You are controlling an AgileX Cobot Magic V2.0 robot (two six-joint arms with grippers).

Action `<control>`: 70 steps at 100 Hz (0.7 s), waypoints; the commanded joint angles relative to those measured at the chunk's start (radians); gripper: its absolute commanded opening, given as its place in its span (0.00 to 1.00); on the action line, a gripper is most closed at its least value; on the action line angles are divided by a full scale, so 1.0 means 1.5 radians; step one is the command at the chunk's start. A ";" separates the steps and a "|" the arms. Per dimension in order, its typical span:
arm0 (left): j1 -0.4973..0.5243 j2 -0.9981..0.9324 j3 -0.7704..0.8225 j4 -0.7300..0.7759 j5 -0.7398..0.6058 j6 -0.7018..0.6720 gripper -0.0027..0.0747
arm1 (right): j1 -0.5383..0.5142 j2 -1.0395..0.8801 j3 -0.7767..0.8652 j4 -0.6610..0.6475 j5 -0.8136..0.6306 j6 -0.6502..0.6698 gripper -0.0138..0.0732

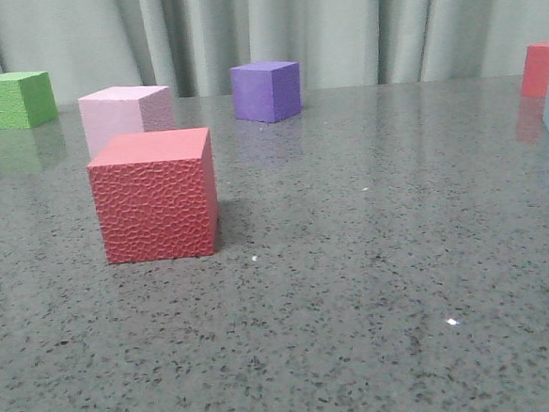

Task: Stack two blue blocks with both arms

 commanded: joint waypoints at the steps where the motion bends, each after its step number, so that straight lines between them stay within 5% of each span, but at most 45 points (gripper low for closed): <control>1: -0.006 0.055 -0.081 -0.018 0.052 -0.007 0.01 | -0.005 0.061 -0.070 0.005 0.012 -0.004 0.08; 18: -0.006 0.114 -0.132 -0.019 0.086 -0.007 0.01 | -0.005 0.130 -0.149 0.006 0.093 -0.004 0.08; 70: -0.006 0.122 -0.132 -0.019 0.090 -0.005 0.02 | -0.005 0.150 -0.154 0.007 0.090 -0.004 0.15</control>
